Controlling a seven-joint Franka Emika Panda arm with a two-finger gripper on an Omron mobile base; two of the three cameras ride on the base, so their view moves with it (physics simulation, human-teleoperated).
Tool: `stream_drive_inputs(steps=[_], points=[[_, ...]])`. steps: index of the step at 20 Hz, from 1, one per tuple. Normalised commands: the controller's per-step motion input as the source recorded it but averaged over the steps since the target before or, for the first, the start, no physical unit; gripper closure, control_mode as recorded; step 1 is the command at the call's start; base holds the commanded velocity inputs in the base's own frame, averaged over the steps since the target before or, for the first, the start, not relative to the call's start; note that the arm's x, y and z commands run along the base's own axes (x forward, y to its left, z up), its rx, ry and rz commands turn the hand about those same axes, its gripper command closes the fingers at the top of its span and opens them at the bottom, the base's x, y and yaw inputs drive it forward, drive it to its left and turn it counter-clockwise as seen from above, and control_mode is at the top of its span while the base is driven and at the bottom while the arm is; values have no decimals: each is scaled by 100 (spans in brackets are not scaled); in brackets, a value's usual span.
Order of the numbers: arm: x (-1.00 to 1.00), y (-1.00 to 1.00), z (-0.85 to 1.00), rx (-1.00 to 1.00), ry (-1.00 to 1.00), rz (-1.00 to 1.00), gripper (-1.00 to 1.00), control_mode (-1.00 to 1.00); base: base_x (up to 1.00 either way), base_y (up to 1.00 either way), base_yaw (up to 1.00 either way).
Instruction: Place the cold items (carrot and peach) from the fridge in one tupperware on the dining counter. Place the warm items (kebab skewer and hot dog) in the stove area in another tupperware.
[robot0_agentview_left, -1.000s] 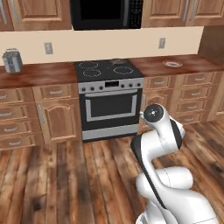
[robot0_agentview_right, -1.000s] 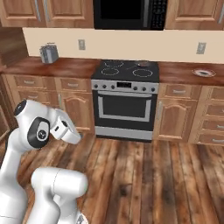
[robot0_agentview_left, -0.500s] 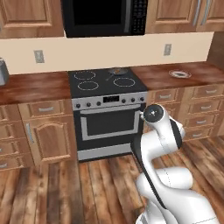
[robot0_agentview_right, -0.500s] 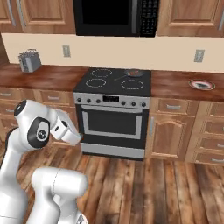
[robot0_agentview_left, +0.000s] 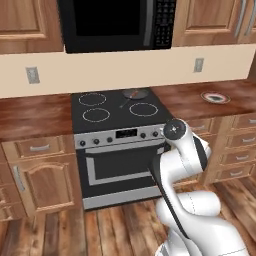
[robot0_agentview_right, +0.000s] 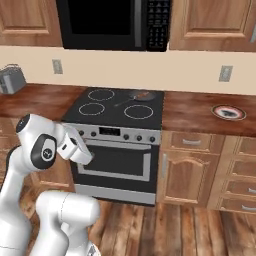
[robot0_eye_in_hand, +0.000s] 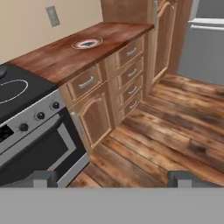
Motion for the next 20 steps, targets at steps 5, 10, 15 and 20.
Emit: stream_drive_inputs(steps=[5,10,15,20], points=[[0,0,0,0,0,0,-100,100,73,-48,0],[0,0,0,0,0,0,-100,100,68,-24,0],[0,0,0,0,0,0,-100,100,62,-29,0],[0,0,0,0,0,0,-100,100,70,-38,0]])
